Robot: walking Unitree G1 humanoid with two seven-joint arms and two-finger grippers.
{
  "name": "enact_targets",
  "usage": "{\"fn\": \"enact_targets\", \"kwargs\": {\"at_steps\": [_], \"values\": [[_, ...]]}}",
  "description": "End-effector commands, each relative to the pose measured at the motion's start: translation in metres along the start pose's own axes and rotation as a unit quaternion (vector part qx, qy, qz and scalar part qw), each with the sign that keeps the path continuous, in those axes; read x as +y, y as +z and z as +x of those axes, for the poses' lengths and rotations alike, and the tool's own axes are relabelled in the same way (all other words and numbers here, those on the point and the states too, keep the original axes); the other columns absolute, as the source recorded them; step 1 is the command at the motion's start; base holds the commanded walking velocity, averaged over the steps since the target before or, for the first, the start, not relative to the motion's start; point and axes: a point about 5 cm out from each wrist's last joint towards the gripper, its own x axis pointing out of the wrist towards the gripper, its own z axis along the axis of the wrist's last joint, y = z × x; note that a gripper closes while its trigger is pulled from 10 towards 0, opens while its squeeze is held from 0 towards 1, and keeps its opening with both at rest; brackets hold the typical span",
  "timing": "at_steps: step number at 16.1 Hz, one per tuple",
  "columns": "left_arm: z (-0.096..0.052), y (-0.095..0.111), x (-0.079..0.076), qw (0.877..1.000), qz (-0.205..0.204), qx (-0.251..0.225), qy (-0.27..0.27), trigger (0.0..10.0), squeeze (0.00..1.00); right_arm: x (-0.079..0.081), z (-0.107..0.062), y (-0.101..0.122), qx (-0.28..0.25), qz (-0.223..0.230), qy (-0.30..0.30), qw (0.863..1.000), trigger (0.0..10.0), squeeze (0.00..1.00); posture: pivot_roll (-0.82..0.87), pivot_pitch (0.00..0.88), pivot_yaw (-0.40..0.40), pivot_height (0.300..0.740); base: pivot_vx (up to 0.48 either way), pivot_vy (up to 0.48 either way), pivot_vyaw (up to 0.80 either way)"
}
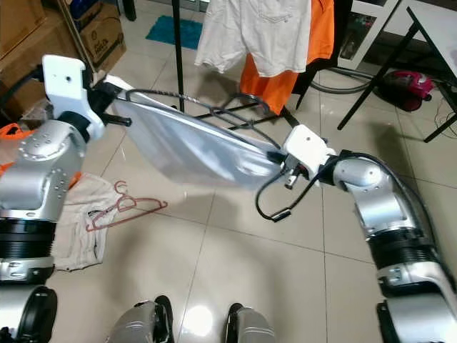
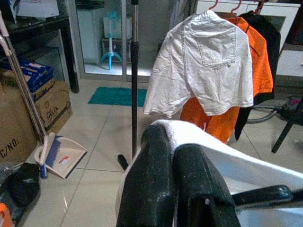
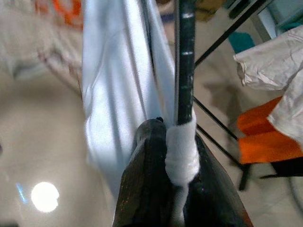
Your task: Hang hanger
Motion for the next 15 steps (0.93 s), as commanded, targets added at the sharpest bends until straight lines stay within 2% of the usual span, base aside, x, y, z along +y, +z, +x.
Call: {"fn": "enact_targets", "kwargs": {"at_steps": [1, 3, 5, 9, 10, 11, 12, 13, 15], "values": [[0.002, 0.012, -0.007, 0.999, -0.025, -0.022, -0.012, 0.0, 0.0, 0.0, 0.001, 0.005, 0.006, -0.046, 0.004, 0.999, 0.0, 0.0, -0.14, 0.173, -0.071, 0.74, 0.0, 0.0, 0.0], [0.004, 0.02, 0.005, 0.99, -0.135, -0.037, 0.022, 0.0, 0.0, 0.002, 0.001, 0.004, 0.011, -0.054, 0.008, 0.998, 0.0, 0.0, -0.14, 0.17, -0.075, 0.74, 0.0, 0.0, 0.0], [0.005, 0.023, 0.016, 0.985, -0.161, -0.049, 0.045, 0.0, 0.0, 0.003, 0.001, 0.002, 0.013, -0.061, 0.008, 0.998, 0.0, 0.0, -0.14, 0.171, -0.077, 0.74, 0.0, 0.0, 0.0], [0.003, 0.027, 0.014, 0.983, -0.173, -0.055, 0.025, 0.0, 0.0, -0.001, 0.002, -0.005, 0.032, -0.062, -0.014, 0.997, 0.0, 0.0, -0.15, 0.174, -0.078, 0.74, 0.0, 0.0, 0.0], [0.003, 0.03, 0.009, 0.985, -0.165, -0.057, -0.001, 0.0, 0.0, -0.008, 0.003, -0.006, 0.028, -0.035, -0.048, 0.998, 0.0, 0.0, -0.14, 0.177, -0.08, 0.74, 0.0, 0.0, 0.0], [0.003, 0.031, 0.001, 0.99, -0.129, -0.056, -0.025, 0.0, 0.0, -0.012, 0.005, -0.003, 0.01, -0.003, -0.072, 0.997, 0.0, 0.0, -0.14, 0.178, -0.08, 0.74, 0.0, 0.0, 0.0], [0.003, 0.03, -0.007, 0.994, -0.092, -0.054, -0.039, 0.0, 0.0, -0.011, 0.009, 0.002, -0.005, 0.009, -0.072, 0.997, 0.0, 0.0, -0.14, 0.178, -0.08, 0.74, 0.0, 0.0, 0.0], [0.004, 0.03, -0.013, 0.994, -0.076, -0.056, -0.047, 0.0, 0.0, -0.007, 0.012, 0.004, -0.007, -0.001, -0.062, 0.998, 0.0, 0.0, -0.14, 0.179, -0.077, 0.74, 0.0, 0.0, 0.0], [0.005, 0.034, -0.012, 0.996, -0.055, -0.062, -0.04, 0.0, 0.0, -0.002, 0.015, 0.003, 0.003, -0.03, -0.049, 0.998, 0.0, 0.0, -0.14, 0.181, -0.077, 0.74, 0.0, 0.0, 0.0]]}}
